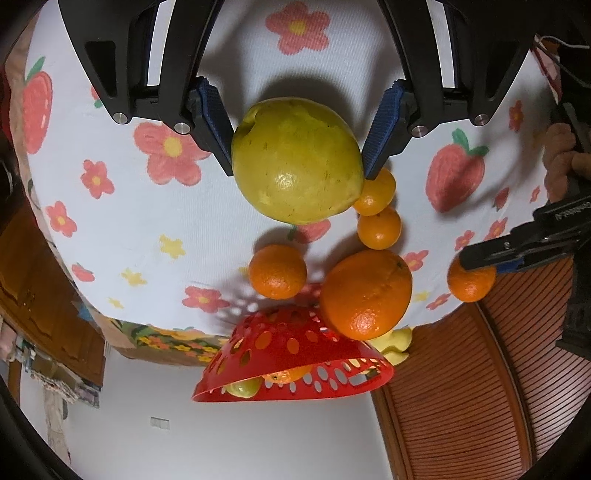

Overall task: Organize fruits
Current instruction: 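Lift and carry the pear with the right gripper while the left gripper carries the mandarin over the basket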

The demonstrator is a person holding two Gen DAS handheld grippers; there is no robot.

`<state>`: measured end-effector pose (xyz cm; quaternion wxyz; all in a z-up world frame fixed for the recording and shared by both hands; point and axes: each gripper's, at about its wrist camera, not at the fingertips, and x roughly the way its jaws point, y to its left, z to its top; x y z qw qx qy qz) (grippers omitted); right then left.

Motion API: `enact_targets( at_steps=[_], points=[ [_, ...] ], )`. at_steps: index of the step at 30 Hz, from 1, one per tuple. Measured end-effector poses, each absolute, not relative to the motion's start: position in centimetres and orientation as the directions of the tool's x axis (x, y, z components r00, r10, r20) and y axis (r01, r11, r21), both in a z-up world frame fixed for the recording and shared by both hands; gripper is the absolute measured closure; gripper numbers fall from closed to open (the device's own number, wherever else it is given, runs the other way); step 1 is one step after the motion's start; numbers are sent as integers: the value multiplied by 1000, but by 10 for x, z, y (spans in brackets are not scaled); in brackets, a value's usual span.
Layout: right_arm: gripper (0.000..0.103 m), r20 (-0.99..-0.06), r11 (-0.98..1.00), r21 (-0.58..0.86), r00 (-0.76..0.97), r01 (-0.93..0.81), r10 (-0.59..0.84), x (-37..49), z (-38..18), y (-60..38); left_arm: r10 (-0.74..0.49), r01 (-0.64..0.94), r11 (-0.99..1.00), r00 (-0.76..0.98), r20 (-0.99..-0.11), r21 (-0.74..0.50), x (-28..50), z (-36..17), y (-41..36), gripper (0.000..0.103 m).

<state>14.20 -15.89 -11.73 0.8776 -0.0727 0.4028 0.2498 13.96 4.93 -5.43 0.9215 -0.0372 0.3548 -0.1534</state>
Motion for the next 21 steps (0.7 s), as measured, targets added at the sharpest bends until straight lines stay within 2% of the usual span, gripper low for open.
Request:
enact_targets(
  at_steps=[21],
  points=[
    [35, -671, 848, 62, 608, -526, 426, 134, -68, -165, -326, 281, 945, 738, -590, -170, 137, -25, 44, 60]
  ],
)
